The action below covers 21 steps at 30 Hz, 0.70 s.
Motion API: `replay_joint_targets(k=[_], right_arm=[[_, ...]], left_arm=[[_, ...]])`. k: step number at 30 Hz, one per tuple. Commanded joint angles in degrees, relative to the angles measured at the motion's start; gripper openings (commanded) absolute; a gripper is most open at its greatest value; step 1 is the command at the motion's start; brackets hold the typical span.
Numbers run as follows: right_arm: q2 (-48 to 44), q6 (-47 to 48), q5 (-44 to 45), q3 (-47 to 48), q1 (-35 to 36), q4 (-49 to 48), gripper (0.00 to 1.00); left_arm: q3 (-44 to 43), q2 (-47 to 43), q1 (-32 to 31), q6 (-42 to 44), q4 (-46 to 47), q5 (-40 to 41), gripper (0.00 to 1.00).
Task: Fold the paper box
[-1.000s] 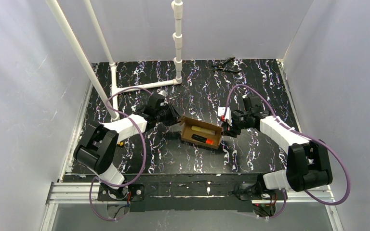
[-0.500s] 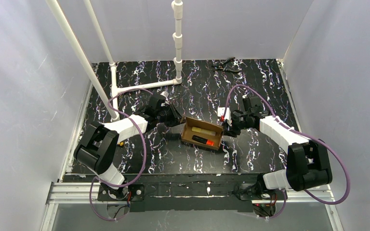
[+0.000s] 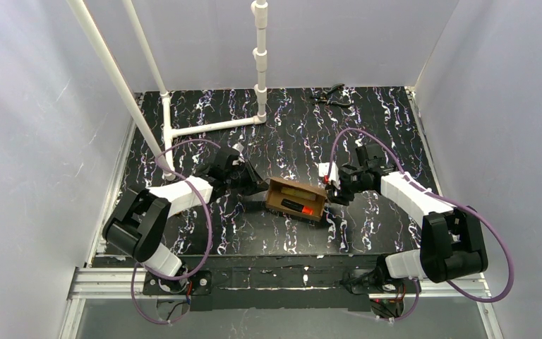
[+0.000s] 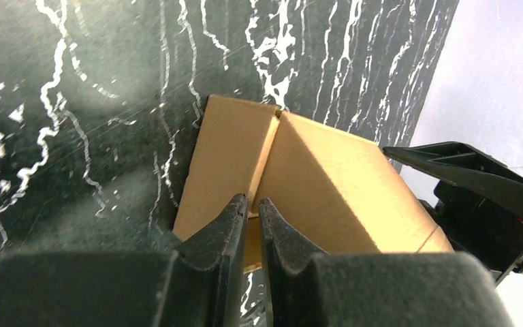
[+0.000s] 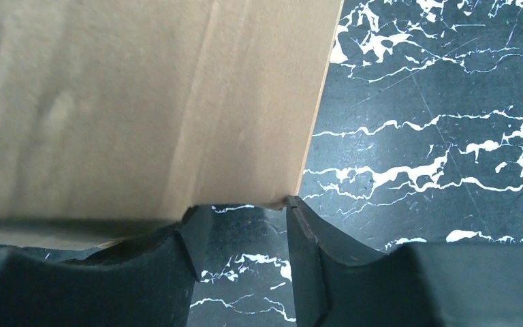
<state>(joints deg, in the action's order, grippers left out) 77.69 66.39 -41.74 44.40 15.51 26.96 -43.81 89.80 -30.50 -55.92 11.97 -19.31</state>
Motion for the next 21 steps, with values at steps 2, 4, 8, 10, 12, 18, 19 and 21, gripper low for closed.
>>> replay_joint_targets(k=[2, 4, 8, 10, 12, 18, 19, 21], right_arm=[[-4.5, 5.5, 0.8, -1.1, 0.4, 4.1, 0.58], [-5.2, 6.3, 0.9, -1.2, 0.4, 5.1, 0.61], [-5.9, 7.0, 1.0, -1.0, 0.4, 6.4, 0.65], [-6.4, 7.4, 1.0, -0.7, 0.4, 7.2, 0.66], [-7.0, 7.9, 1.4, -0.4, 0.4, 8.3, 0.68], [-9.0, 8.6, 3.8, 0.5, -0.4, 12.5, 0.71], [-9.5, 8.6, 4.2, 0.9, -1.1, 13.5, 0.71], [-10.8, 8.7, 4.4, 1.7, -3.3, 16.0, 0.71]], left_arm=[[3.9, -4.9, 0.8, 1.2, -2.7, 0.8, 0.12], [4.5, -5.9, 1.2, 1.4, -3.0, 0.6, 0.12], [4.9, -8.0, 1.5, 2.0, -4.3, 0.7, 0.13], [4.8, -9.1, 1.7, 2.5, -6.0, 1.0, 0.13], [4.0, -10.3, 1.8, 3.8, -9.6, 2.3, 0.13], [5.2, -13.8, 3.0, 5.5, -13.4, 3.4, 0.13], [5.3, -14.5, 3.2, 5.7, -14.0, 3.5, 0.13], [5.5, -16.9, 3.4, 6.1, -15.1, 3.7, 0.13]])
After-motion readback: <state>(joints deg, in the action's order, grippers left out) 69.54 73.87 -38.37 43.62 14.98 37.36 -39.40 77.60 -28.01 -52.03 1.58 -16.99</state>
